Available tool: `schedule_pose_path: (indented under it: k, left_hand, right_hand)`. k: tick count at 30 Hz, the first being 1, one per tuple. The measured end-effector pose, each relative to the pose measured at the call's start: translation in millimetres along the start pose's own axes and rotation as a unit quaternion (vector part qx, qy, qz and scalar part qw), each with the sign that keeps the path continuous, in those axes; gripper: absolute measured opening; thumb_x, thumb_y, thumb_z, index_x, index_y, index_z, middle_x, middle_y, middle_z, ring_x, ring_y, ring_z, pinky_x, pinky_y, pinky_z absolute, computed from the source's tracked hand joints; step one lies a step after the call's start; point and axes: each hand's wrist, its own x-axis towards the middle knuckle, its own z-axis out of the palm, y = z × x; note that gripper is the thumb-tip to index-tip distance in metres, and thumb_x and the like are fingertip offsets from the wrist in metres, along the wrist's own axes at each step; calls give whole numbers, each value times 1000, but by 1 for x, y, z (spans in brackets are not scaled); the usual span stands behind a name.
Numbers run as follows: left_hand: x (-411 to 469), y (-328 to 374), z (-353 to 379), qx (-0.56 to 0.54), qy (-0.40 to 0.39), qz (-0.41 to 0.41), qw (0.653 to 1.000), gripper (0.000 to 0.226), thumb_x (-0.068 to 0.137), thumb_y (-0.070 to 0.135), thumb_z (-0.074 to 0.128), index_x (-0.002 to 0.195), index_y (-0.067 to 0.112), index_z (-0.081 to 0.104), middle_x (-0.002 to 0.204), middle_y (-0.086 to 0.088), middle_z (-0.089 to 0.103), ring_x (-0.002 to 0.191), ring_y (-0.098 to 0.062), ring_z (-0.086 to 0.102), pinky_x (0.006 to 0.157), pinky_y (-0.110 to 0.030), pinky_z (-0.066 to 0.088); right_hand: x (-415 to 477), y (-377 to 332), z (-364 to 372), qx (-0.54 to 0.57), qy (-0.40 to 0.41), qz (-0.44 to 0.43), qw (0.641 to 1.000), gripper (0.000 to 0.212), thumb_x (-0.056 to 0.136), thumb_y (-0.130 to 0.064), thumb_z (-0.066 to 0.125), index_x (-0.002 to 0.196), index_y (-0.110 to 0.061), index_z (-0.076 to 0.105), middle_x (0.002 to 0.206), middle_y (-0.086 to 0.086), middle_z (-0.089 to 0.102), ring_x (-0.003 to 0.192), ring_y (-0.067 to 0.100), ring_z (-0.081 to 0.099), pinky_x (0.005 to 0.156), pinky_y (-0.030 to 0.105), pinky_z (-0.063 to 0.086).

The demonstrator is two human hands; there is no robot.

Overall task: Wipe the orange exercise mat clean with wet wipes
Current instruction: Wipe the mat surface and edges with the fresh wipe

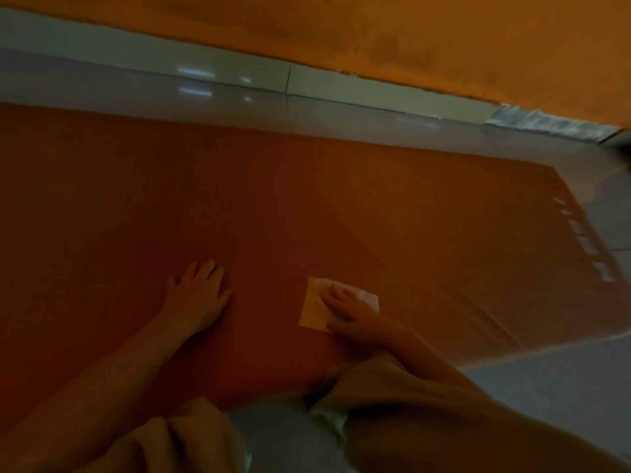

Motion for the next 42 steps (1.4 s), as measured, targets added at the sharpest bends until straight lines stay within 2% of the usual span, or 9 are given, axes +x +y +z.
schedule_pose_path:
  k: [4,7,14,20,24,27,32,37,42]
  left_hand:
    - [14,17,-3,-17,40,-27,999,61,100,50,32,148,12,28,159,-8,12,147,-29,8,118,-53,13]
    - [28,37,4,-26,60,-16,998,64,100,51,29,152,14,18,160,-7,6,148,-28,3,119,-51,9]
    - [28,53,20,-49,119,-34,991,59,102,44,29,153,14,21,161,-6,9,148,-27,3,119,-48,6]
    - [27,53,22,-41,147,1,988,57,103,39,30,152,13,23,161,-3,13,148,-20,8,120,-44,8]
    - [26,53,20,-36,157,4,987,55,103,37,31,152,12,25,160,-4,16,148,-21,11,119,-43,10]
    - [25,53,18,-36,159,21,986,54,103,35,33,151,13,26,159,-4,18,148,-21,11,119,-44,10]
    - [29,52,19,-46,145,34,988,51,103,33,32,151,17,27,160,0,18,148,-20,10,119,-43,8]
    - [26,52,16,-47,140,31,989,51,103,33,31,152,17,26,160,0,16,148,-19,8,119,-43,8]
    - [26,54,14,-48,144,36,988,50,103,31,33,151,16,29,159,-1,20,148,-20,11,119,-43,10]
  right_hand:
    - [-16,20,-1,17,-19,-41,999,66,102,-34,41,152,-28,-2,160,-3,-12,146,19,-14,119,49,-2]
    - [-30,47,7,38,-2,-22,999,67,102,-36,40,152,-28,-3,160,-4,-11,146,19,-13,119,48,-3]
    - [-23,99,23,-67,45,100,992,76,89,-58,-7,152,-17,-11,158,11,-19,144,34,-18,117,54,0]
    - [-59,73,24,36,62,-71,995,54,103,-42,29,135,-48,-14,144,-20,-24,135,5,-28,105,29,-20]
    - [-46,100,24,11,78,0,997,67,81,-71,8,135,-45,-20,148,-13,-27,140,12,-25,109,35,-16]
    - [-24,95,21,16,104,46,993,57,102,-50,19,138,-35,-22,148,-10,-27,144,20,-21,114,39,-13]
    - [-29,62,24,-32,73,-94,992,52,103,-44,20,135,-45,-20,145,-16,-31,136,10,-33,107,30,-26]
    - [-35,96,15,-22,67,-47,996,71,71,-85,-6,131,-52,-27,143,-17,-38,136,10,-32,103,31,-24]
    - [19,78,-8,-56,103,40,992,57,105,-39,16,146,-24,-20,156,1,-23,144,28,-21,115,48,-10]
